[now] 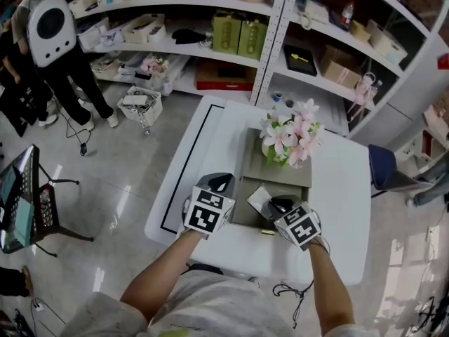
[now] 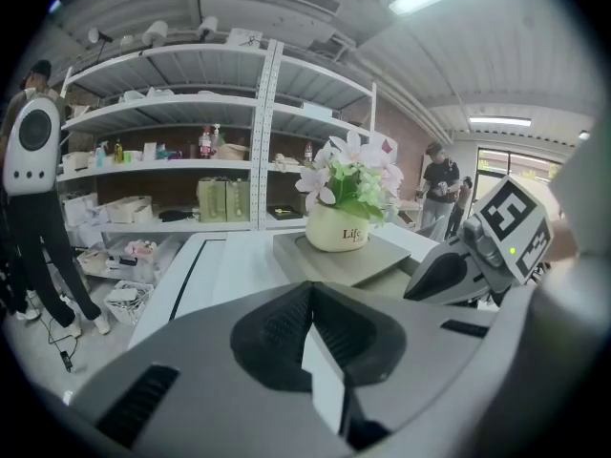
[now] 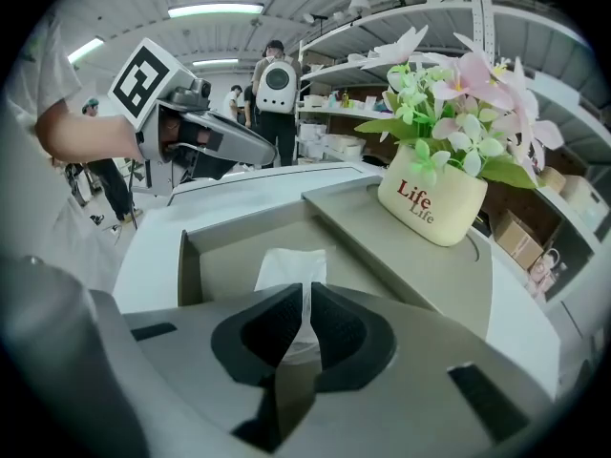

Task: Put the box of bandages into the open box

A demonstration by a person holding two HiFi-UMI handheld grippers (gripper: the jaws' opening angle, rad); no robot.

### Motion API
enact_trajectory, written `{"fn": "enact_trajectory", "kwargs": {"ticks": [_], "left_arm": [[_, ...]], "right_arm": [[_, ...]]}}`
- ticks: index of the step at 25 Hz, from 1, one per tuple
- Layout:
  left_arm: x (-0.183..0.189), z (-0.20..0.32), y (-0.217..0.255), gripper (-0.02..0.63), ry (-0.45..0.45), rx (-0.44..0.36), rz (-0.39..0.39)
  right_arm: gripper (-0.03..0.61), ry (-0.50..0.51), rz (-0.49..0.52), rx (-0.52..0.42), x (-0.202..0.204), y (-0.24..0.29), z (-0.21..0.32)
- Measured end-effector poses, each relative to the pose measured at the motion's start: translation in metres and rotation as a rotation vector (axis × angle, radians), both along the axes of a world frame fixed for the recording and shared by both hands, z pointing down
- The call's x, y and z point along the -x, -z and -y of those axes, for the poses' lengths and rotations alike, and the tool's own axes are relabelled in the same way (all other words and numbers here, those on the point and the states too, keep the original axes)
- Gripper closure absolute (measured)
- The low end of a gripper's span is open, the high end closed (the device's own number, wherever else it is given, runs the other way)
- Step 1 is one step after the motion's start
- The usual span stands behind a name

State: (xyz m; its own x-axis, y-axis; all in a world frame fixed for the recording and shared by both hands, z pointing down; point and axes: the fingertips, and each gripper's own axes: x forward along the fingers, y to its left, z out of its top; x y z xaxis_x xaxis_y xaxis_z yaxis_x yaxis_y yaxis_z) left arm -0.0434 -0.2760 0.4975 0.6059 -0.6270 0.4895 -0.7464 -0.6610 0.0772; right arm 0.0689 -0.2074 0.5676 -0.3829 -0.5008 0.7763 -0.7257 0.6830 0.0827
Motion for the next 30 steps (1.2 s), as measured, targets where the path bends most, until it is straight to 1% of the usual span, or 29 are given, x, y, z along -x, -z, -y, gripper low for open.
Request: {"fn": "enact_trajectory", "kwargs": {"ticks": [11, 16, 22, 30], "left_arm": [[-0.005, -0.010, 0.007, 0.611, 0.014, -0.010, 0.002], [-0.006, -0.012, 0.016, 0.611, 0.031, -0.027, -0.003], [-0.007, -0.017, 0.027, 0.611, 0.051, -0.046, -0.003], [-0.017, -0.032, 0.039, 0.611, 0.067, -0.063, 0.002]], "right_arm": [[0.550, -0.045, 0.059, -0.065, -0.008, 0.029, -0.002], [0.565, -0.095, 0.114, -0.108, -0.016, 0.050, -0.003], [0.571, -0.160, 0.207, -0.157, -0.028, 0.078, -0.011], [0.572, -0.213, 0.298, -0.250, -0.046, 0.121, -0.023]]}}
